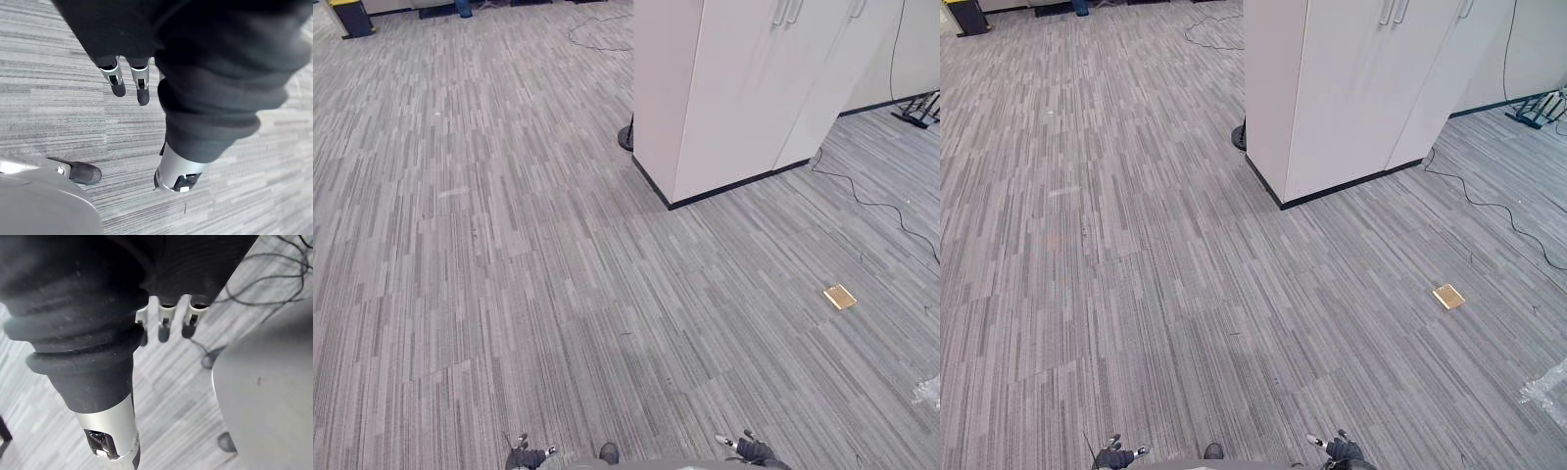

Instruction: Organize washtable

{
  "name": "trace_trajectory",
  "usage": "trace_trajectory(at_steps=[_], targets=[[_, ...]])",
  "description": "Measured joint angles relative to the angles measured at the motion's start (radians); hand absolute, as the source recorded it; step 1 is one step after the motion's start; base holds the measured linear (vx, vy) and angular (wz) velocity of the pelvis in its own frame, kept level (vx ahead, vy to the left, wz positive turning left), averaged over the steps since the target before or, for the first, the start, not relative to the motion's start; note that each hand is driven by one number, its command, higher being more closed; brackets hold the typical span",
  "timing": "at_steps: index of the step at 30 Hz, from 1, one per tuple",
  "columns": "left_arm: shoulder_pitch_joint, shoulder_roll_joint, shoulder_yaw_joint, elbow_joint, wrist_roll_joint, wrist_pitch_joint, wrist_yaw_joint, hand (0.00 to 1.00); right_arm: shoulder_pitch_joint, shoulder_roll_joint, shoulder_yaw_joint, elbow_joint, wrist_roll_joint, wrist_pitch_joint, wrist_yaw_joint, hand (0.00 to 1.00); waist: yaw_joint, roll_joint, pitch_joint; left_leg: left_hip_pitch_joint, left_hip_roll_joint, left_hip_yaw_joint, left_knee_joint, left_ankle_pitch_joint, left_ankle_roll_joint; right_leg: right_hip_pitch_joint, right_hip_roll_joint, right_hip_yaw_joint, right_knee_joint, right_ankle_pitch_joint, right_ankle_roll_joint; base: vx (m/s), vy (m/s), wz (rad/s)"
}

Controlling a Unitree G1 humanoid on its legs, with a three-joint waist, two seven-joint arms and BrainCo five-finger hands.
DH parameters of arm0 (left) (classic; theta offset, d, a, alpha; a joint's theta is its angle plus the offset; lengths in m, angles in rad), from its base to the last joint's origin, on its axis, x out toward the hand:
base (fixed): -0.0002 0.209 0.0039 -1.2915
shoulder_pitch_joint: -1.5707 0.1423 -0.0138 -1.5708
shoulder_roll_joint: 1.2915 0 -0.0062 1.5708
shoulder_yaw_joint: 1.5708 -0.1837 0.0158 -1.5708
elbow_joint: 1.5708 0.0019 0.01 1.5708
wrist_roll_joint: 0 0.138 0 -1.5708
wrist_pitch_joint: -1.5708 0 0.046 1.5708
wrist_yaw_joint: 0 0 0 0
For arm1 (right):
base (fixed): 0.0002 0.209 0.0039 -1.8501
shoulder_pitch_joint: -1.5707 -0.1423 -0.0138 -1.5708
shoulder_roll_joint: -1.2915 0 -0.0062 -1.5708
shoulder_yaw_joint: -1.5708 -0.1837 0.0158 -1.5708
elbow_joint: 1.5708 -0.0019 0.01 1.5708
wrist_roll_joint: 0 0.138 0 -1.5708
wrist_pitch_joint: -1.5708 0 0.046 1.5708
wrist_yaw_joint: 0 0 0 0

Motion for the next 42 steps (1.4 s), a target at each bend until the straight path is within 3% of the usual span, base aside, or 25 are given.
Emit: trace_trajectory(at_steps=[5, 9, 15, 19, 23, 25, 28, 29, 31, 32, 33, 35, 37, 39, 40, 41, 42], targets=[[-0.03, 0.033, -0.099, 0.0, 0.079, 0.0, -0.006, 0.0, 0.001, 0.003, -0.064, -0.014, 0.001, -0.001, -0.002, 0.0, -0.006, -0.004, 0.025, -0.022, 0.006, 0.091, 0.001, -0.006, 0.007, -0.077, 0.01, 0.093, 0.021, 0.015, 0.018, -0.08, -0.019, -0.57], [-0.062, 0.067, -0.145, 0.001, 0.133, 0.0, -0.022, 0.0, 0.005, 0.021, -0.085, -0.039, -0.003, 0.001, -0.001, 0.0, -0.011, -0.025, 0.052, -0.048, 0.013, 0.154, 0.064, -0.056, 0.014, -0.105, 0.008, 0.146, 0.004, 0.033, 0.017, -0.05, -0.009, -0.54], [-0.07, 0.083, -0.188, 0.008, 0.142, 0.002, -0.027, 0.0, -0.004, 0.02, -0.088, -0.039, -0.018, 0.006, 0.003, 0.0, -0.017, -0.027, 0.053, -0.046, 0.011, 0.196, 0.105, -0.096, 0.027, -0.113, 0.004, 0.11, 0.005, 0.056, 0.015, 0.04, 0.003, -0.35], [-0.071, 0.081, -0.209, -0.005, 0.13, 0.002, -0.028, 0.0, -0.007, 0.019, -0.097, -0.039, -0.022, 0.006, 0.003, 0.0, -0.029, -0.012, 0.047, -0.027, 0.015, 0.117, 0.128, -0.096, 0.028, -0.087, 0.004, -0.006, 0.071, 0.055, 0.015, 0.1, -0.029, 0.33], [-0.073, 0.043, -0.248, -0.078, 0.091, -0.006, -0.05, 0.0, -0.009, 0.016, -0.094, -0.039, -0.022, 0.005, 0.0, 0.0, -0.026, 0.008, 0.047, -0.003, 0.022, -0.027, 0.137, -0.108, 0.047, -0.087, -0.002, -0.112, 0.264, 0.055, 0.014, 0.04, 0.018, 1.03], [-0.07, 0.027, -0.245, -0.082, 0.082, -0.004, -0.058, 0.0, -0.006, 0.028, -0.08, -0.038, -0.022, 0.004, 0.0, 0.0, -0.02, -0.003, 0.039, -0.004, 0.007, -0.09, 0.137, -0.114, 0.057, -0.086, -0.018, -0.134, 0.315, 0.055, 0.014, 0.06, 0.06, 1.18], [-0.068, 0.032, -0.186, -0.079, 0.049, 0.006, -0.064, 0.0, -0.01, 0.047, -0.057, -0.038, -0.023, 0.006, 0.002, 0.0, 0.027, -0.034, 0.014, -0.012, -0.013, -0.147, 0.142, -0.122, 0.07, -0.084, -0.035, -0.15, 0.337, 0.06, 0.007, 0.06, 0.056, 0.55], [-0.068, 0.03, -0.176, -0.078, 0.046, 0.009, -0.064, 0.0, -0.016, 0.048, -0.057, -0.038, -0.022, 0.006, 0.001, 0.0, 0.027, -0.034, 0.015, -0.01, -0.015, -0.164, 0.143, -0.126, 0.082, -0.092, -0.035, -0.149, 0.359, 0.063, 0.004, 0.04, 0.024, 0.42], [-0.07, 0.032, -0.153, -0.062, 0.045, 0.023, -0.064, 0.0, -0.021, 0.043, -0.057, -0.039, -0.022, 0.001, 0.003, 0.0, 0.021, -0.013, 0.015, -0.003, 0.005, -0.2, 0.157, -0.147, 0.118, -0.125, 0.003, -0.143, 0.395, -0.045, -0.033, 0.03, 0.007, 0.33], [-0.075, 0.032, -0.151, -0.057, 0.046, 0.035, -0.065, 0.0, -0.021, 0.028, -0.055, -0.04, -0.021, -0.002, 0.003, 0.0, 0.021, 0.011, 0.017, 0.002, 0.034, -0.211, 0.175, -0.166, 0.125, -0.156, 0.058, -0.139, 0.379, -0.102, -0.042, 0.07, 0.032, 0.2], [-0.077, 0.032, -0.151, -0.039, 0.046, 0.036, -0.066, 0.0, -0.02, 0.017, -0.049, -0.041, -0.021, -0.006, 0.003, 0.0, 0.019, 0.029, 0.021, 0.01, 0.059, -0.224, 0.18, -0.181, 0.129, -0.201, 0.111, -0.139, 0.346, -0.111, -0.036, 0.09, 0.039, 0.19], [-0.081, 0.034, -0.141, -0.024, 0.048, 0.039, -0.067, 0.0, -0.016, 0.014, -0.028, -0.043, -0.011, -0.005, 0.002, 0.0, 0.005, 0.025, 0.026, 0.037, 0.065, -0.243, 0.178, -0.202, 0.131, -0.27, 0.14, -0.144, 0.25, -0.094, -0.015, 0.18, -0.003, 0.34], [-0.075, 0.034, -0.111, -0.021, 0.049, 0.044, -0.065, 0.0, -0.018, 0.018, -0.025, -0.055, -0.01, -0.004, 0.004, 0.0, -0.01, 0.009, 0.033, 0.09, 0.052, -0.25, 0.18, -0.235, 0.13, -0.323, 0.132, -0.138, 0.173, -0.043, 0.007, 0.27, -0.067, 0.37], [-0.076, 0.029, -0.09, -0.022, 0.055, 0.044, -0.064, 0.0, -0.016, 0.022, -0.034, -0.062, -0.012, -0.004, 0.004, 0.0, -0.028, -0.027, 0.033, 0.134, 0.001, -0.297, 0.21, -0.31, 0.13, -0.37, 0.074, -0.092, 0.114, 0.006, 0.018, 0.33, -0.144, 0.73], [-0.074, 0.025, -0.083, -0.021, 0.055, 0.045, -0.064, 0.0, -0.015, 0.024, -0.049, -0.06, -0.011, -0.002, 0.004, 0.0, -0.032, -0.032, 0.033, 0.142, -0.007, -0.319, 0.222, -0.332, 0.128, -0.375, 0.058, -0.081, 0.109, 0.009, 0.016, 0.41, -0.236, 1.09], [-0.071, 0.015, -0.068, -0.021, 0.055, 0.046, -0.062, 0.0, -0.008, 0.026, -0.086, -0.056, -0.011, -0.001, 0.004, 0.0, -0.037, -0.03, 0.024, 0.151, -0.009, -0.367, 0.241, -0.378, 0.124, -0.383, 0.041, -0.07, 0.112, 0.01, 0.013, 0.5, -0.303, 1.16], [-0.068, 0.002, -0.034, -0.019, 0.055, 0.047, -0.05, 0.0, -0.001, 0.014, -0.127, -0.051, -0.011, 0.005, 0.005, 0.0, -0.04, -0.007, 0.01, 0.168, 0.035, -0.407, 0.237, -0.411, 0.108, -0.386, 0.067, -0.1, 0.155, 0.087, -0.012, 0.68, -0.385, 1.18]])
